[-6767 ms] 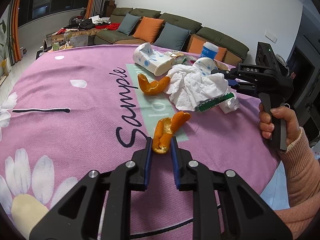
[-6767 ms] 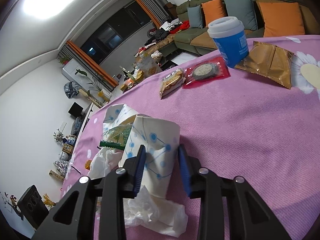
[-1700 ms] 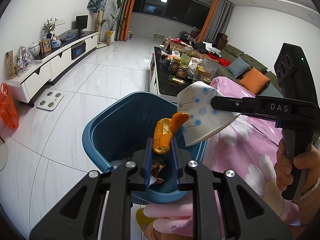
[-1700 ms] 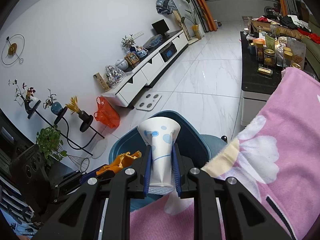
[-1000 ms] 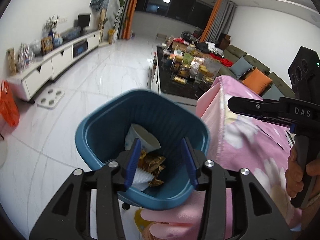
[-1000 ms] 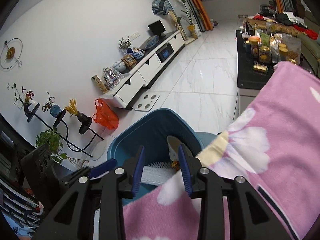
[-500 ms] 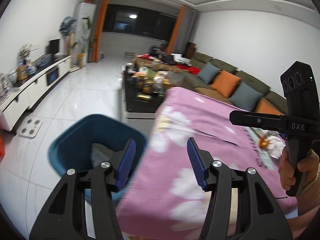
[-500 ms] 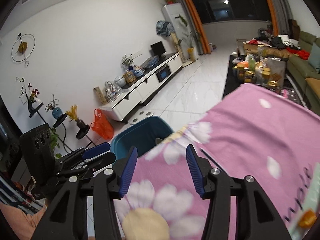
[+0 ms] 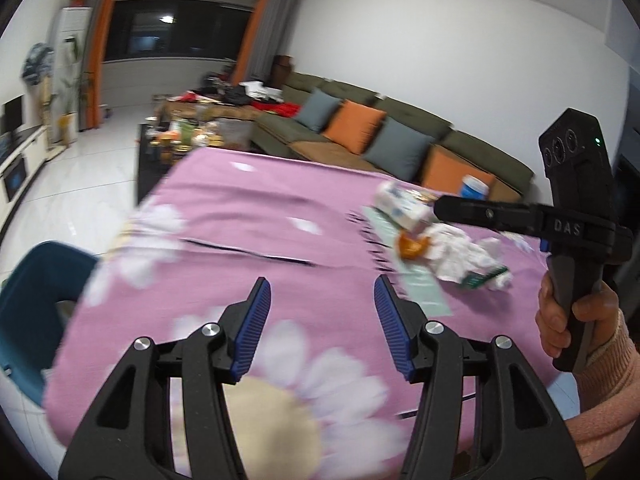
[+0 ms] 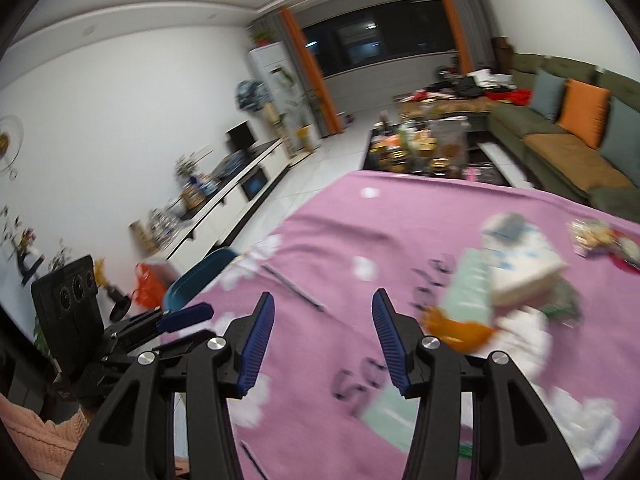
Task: Collect trash
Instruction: 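Move both tools back over the white tissues on the table, then grasp the crumpled white tissue with the left gripper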
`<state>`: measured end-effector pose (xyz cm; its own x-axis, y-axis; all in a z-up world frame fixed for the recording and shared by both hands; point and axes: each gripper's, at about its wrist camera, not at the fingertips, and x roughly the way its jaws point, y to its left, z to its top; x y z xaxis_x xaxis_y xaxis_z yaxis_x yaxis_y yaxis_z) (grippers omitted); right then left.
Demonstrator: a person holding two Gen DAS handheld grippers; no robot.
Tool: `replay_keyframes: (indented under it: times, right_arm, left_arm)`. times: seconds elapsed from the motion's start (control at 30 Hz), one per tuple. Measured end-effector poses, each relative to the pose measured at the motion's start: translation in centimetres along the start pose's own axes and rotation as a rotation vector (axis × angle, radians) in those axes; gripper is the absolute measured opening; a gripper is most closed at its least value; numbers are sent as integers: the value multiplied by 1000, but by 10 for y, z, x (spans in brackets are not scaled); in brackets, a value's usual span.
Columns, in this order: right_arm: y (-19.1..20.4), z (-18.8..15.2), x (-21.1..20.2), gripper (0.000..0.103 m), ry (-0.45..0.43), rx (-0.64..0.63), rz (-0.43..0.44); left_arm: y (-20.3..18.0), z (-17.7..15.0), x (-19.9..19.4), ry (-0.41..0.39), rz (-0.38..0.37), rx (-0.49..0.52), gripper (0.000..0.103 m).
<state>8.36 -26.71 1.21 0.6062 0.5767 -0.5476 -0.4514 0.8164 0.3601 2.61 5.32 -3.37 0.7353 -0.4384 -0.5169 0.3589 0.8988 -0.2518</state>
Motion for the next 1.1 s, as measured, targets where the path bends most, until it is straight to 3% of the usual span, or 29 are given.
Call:
replay_keyframes:
  times: [0.23, 0.47, 0.7, 1.1]
  right_arm:
    - [-57, -13, -49, 49, -73, 101, -132]
    - [-96, -33, -75, 49, -95, 191, -212]
    - [-120, -52, -82, 50, -79, 239, -246]
    - [-134, -72, -73, 53, -27, 300, -229]
  left_arm:
    - [-58, 2, 41, 60, -136, 85, 58]
    - [-97, 4, 72, 116, -220, 131, 62]
    - [-117, 13, 104, 178, -251, 139, 63]
    - [-124, 28, 153, 298, -231, 109, 58]
